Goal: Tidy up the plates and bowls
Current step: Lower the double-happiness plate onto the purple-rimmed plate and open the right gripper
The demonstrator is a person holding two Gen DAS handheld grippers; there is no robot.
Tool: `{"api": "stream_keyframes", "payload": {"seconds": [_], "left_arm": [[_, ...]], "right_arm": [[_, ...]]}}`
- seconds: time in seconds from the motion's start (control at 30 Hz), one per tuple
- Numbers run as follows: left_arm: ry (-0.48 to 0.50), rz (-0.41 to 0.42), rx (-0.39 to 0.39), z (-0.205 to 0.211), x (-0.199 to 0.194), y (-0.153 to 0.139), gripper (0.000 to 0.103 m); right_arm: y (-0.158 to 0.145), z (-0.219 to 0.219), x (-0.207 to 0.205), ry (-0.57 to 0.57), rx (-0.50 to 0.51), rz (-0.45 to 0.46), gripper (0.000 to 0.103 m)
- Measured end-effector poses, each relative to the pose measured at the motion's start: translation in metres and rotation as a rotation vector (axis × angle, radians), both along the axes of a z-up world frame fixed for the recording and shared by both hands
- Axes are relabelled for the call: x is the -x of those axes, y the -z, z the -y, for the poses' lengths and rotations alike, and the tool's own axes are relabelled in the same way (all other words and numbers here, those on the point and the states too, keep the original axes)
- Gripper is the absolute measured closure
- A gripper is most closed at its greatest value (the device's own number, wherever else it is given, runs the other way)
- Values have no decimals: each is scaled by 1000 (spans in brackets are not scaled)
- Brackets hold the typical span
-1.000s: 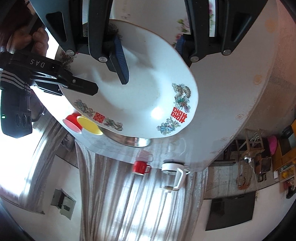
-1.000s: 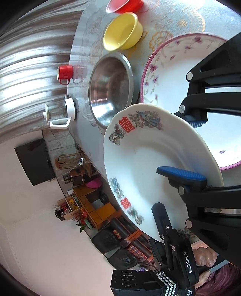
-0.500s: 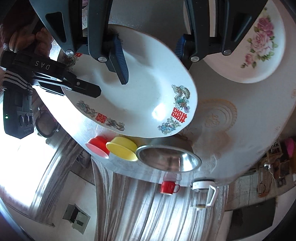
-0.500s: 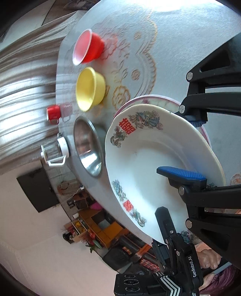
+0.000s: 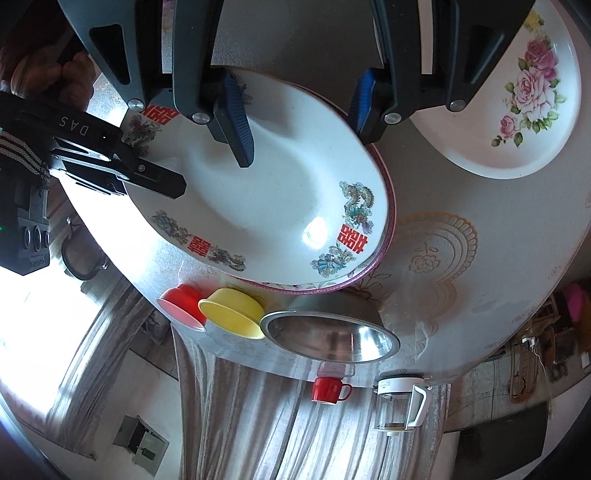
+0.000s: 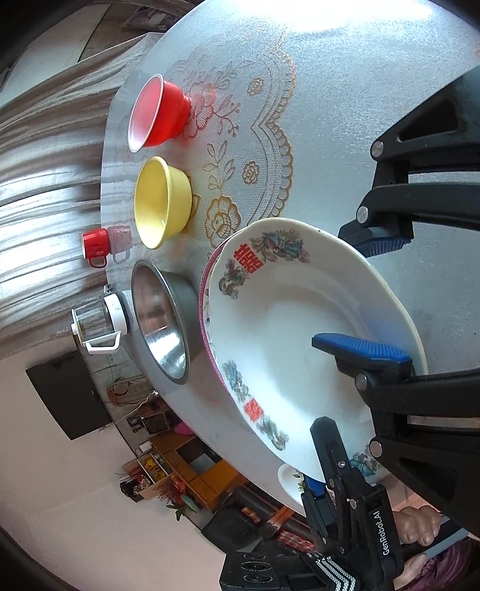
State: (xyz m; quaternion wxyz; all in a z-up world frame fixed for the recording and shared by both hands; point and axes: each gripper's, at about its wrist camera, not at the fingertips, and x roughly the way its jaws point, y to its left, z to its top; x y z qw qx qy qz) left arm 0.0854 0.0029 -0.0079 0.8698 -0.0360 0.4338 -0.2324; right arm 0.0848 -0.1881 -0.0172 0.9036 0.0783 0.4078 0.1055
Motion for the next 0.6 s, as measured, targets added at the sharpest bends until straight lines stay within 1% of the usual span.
{"api": "stream_keyframes", "payload": {"seconds": [0.13,0.27,0.43,0.5,0.53,0.6], "left_arm": [[-2,-2,25,-3,2,-1,50],[-4,7,25,-2,4,-2,46],[-7,15,23,-1,5,-2,45],[-8,15,19,-1,5,-2,45],[-9,16,16,0,5,-2,45],[-11,22,10,1,6,-2,44]], "right_arm": [[-1,1,2,-1,2,0,63],[-1,-1,4,0,11,-1,63],[-3,-3,6,6,27,-3,62],[-5,-5,8,10,53,2,59],[-6,-6,8,17,81,4,57],[-4,-7,10,37,149,1,57]]}}
